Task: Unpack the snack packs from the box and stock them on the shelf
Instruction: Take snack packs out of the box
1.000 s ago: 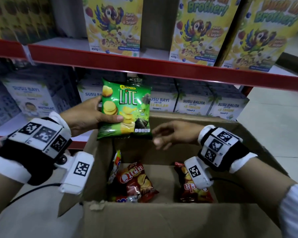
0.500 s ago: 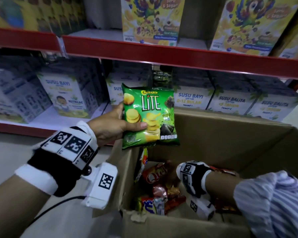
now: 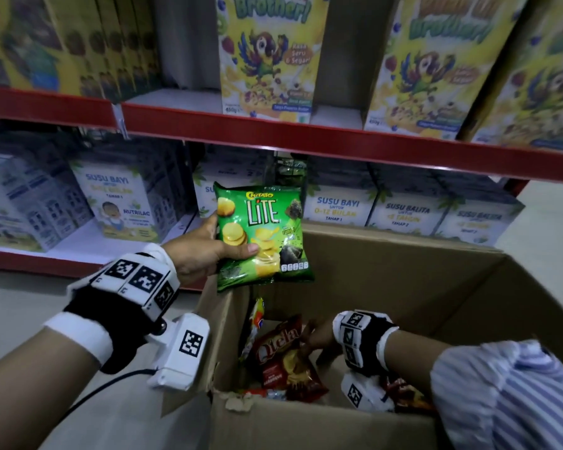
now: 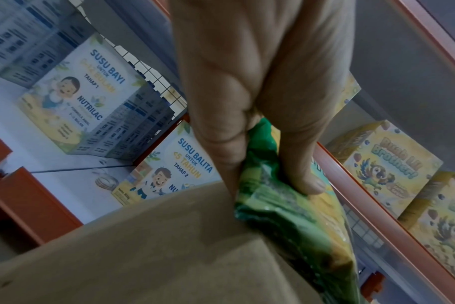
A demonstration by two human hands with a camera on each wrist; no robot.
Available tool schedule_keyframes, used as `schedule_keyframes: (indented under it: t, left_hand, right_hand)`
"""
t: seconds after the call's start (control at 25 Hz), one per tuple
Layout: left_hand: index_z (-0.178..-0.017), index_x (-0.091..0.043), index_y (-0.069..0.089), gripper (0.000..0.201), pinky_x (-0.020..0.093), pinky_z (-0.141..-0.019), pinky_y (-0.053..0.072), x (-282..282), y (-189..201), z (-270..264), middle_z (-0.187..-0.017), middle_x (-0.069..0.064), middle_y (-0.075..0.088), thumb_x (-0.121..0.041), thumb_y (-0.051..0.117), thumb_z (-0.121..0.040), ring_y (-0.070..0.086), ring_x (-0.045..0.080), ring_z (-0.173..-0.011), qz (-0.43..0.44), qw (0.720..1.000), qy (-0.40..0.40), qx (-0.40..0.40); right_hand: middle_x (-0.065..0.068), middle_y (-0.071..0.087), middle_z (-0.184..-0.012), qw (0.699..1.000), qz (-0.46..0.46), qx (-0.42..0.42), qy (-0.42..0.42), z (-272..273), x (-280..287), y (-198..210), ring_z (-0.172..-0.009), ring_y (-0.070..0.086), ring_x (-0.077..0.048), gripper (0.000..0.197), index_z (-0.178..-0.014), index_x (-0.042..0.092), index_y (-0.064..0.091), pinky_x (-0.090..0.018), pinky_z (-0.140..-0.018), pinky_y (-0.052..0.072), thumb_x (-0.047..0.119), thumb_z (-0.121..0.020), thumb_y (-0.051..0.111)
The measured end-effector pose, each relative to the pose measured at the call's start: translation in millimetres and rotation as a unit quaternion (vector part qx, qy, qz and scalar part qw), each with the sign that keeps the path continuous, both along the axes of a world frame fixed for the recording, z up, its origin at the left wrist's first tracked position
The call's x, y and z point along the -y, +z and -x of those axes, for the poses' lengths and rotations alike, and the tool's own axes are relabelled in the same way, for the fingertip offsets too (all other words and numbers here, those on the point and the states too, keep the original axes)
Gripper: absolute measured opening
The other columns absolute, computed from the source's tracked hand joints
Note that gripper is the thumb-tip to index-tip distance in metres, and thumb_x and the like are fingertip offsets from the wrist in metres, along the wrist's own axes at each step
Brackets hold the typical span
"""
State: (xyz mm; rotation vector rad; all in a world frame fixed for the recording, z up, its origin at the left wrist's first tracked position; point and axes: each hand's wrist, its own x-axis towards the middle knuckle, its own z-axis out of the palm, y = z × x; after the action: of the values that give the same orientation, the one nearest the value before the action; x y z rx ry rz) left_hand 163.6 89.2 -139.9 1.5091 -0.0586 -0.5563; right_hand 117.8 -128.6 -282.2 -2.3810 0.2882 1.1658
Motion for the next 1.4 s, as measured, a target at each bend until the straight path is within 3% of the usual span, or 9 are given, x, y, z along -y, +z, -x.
schedule_keyframes:
  t: [0.04,0.2,0.32,0.44,0.64,0.84,0.96,1.24,1.4]
  left_hand:
    - [-0.145,-0.024,0.026,0.080,0.041,-0.096,0.046,-0.2,1.2,2.7,-0.129,0.015,0.059,0.012,0.060,-0.082,0.058,0.030,-0.117,-0.002,1.000,0.000,0.005]
    - [-0.143,-0.019,0.028,0.078,0.038,-0.095,0.047,-2.0,2.5,7.0,-0.125,0.013,0.061,0.007,0.066,-0.080,0.060,0.027,-0.112,-0.039,0.998,-0.008,0.042]
    - [-0.138,-0.021,0.031,0.072,0.033,-0.085,0.053,-2.2,-1.1,6.3,-0.117,0.009,0.064,0.007,0.065,-0.081,0.064,0.023,-0.103,-0.026,0.999,0.000,0.039]
    - [-0.134,-0.023,0.032,0.068,0.032,-0.076,0.054,0.7,-4.1,3.8,-0.111,0.009,0.065,0.011,0.060,-0.082,0.064,0.021,-0.094,0.029,0.999,0.028,0.009]
    - [-0.136,-0.021,0.040,0.066,0.047,-0.089,0.051,1.4,12.5,1.0,-0.121,0.018,0.062,0.011,0.060,-0.082,0.063,0.034,-0.102,0.065,0.996,0.055,0.018]
    - [-0.120,-0.018,0.053,0.047,0.045,-0.062,0.060,5.9,43.2,5.1,-0.100,0.012,0.071,0.005,0.058,-0.080,0.073,0.023,-0.070,0.135,0.988,0.059,0.046]
    - [-0.096,-0.021,0.068,0.028,0.047,-0.068,0.059,25.5,58.5,17.8,-0.093,0.008,0.075,-0.012,0.068,-0.069,0.073,0.022,-0.074,0.165,0.982,0.049,0.074]
    - [-0.132,-0.021,0.051,0.061,0.036,-0.085,0.057,66.5,68.2,38.6,-0.119,0.004,0.069,-0.032,0.065,-0.073,0.069,0.019,-0.102,0.187,0.971,0.016,0.145]
    - [-0.133,-0.025,0.046,0.104,0.034,-0.080,0.059,74.8,59.7,48.2,-0.121,0.004,0.068,-0.055,0.087,-0.042,0.067,0.022,-0.106,0.163,0.973,-0.075,0.145]
  right_hand:
    - [-0.003,0.054,-0.106,1.000,0.006,0.021,0.013,4.5,-1.4,3.6,-0.114,0.051,-0.024,0.048,-0.137,0.005,0.045,-0.012,-0.066,0.044,0.024,-0.094,0.056]
    - [-0.014,0.053,-0.135,0.999,0.019,0.025,0.039,6.8,-11.6,-8.7,-0.127,0.049,-0.031,0.056,-0.133,0.008,0.051,-0.033,-0.101,0.042,0.043,-0.090,0.058]
    - [-0.011,0.067,-0.109,0.999,0.021,-0.002,0.050,-1.9,-16.9,-3.3,-0.100,0.065,-0.027,0.044,-0.103,0.014,0.068,-0.036,-0.090,0.052,0.052,-0.081,0.065]
    - [-0.004,0.064,-0.092,0.996,0.018,0.066,0.059,-10.8,-1.2,40.4,-0.077,0.062,-0.020,0.032,-0.104,0.014,0.066,-0.031,-0.069,0.053,0.034,-0.081,0.070]
    - [-0.001,0.063,-0.115,0.967,-0.149,0.200,-0.059,-1.6,56.0,141.8,-0.105,0.061,-0.023,0.053,-0.123,0.030,0.047,-0.037,-0.086,0.053,0.003,-0.082,0.066]
    - [-0.016,0.070,-0.101,0.842,-0.316,0.340,-0.277,33.3,101.4,231.2,-0.090,0.067,-0.034,0.043,-0.116,0.010,0.058,-0.047,-0.084,0.054,0.016,-0.073,0.061]
    - [-0.011,0.073,-0.102,0.776,-0.430,0.377,-0.266,50.5,99.8,253.7,-0.088,0.072,-0.028,0.057,-0.119,0.012,0.059,-0.039,-0.072,0.057,0.035,-0.068,0.074]
    - [-0.009,0.073,-0.106,0.691,-0.486,0.469,-0.259,55.8,63.2,244.9,-0.091,0.071,-0.025,0.057,-0.121,0.012,0.057,-0.034,-0.072,0.058,0.038,-0.072,0.070]
    - [-0.008,0.072,-0.109,0.696,-0.500,0.450,-0.253,55.0,44.8,223.5,-0.095,0.071,-0.025,0.060,-0.122,0.012,0.058,-0.035,-0.075,0.058,0.036,-0.069,0.071]
